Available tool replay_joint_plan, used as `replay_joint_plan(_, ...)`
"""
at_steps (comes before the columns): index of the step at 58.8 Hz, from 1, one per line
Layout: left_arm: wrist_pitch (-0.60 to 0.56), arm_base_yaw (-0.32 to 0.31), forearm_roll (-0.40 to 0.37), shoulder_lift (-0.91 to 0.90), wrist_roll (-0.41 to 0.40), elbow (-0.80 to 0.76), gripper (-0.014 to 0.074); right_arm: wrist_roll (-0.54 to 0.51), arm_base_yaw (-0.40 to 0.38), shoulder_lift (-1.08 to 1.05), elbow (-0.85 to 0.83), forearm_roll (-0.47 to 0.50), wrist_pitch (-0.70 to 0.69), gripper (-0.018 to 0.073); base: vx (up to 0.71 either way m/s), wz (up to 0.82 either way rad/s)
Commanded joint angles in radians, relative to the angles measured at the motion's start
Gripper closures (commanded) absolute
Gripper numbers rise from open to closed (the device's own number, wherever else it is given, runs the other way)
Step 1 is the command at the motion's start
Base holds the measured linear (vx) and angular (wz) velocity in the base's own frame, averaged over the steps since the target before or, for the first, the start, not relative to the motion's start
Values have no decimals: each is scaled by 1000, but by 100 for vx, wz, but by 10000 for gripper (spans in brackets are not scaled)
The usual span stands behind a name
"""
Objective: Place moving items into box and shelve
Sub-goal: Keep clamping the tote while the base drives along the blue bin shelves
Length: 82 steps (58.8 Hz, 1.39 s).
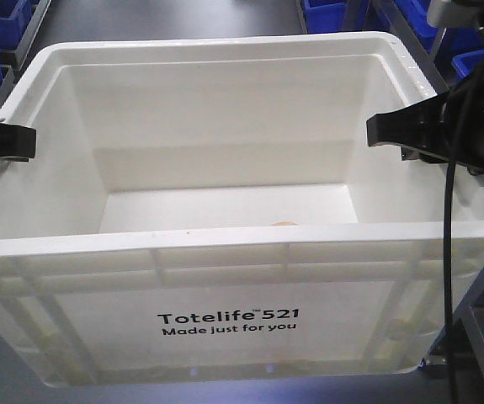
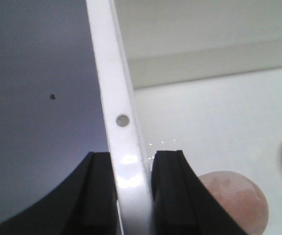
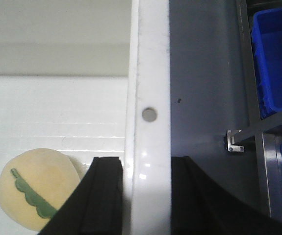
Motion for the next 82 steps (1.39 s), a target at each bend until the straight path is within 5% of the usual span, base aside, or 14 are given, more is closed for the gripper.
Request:
replay_joint_plan(1, -118, -4, 24, -32, 15, -41, 456, -13, -1, -33, -39, -91, -99, 449, 36, -3)
replay_joint_plan(82, -118, -4, 24, -32, 15, -41, 456, -13, -1, -33, -39, -91, -99, 449, 36, -2)
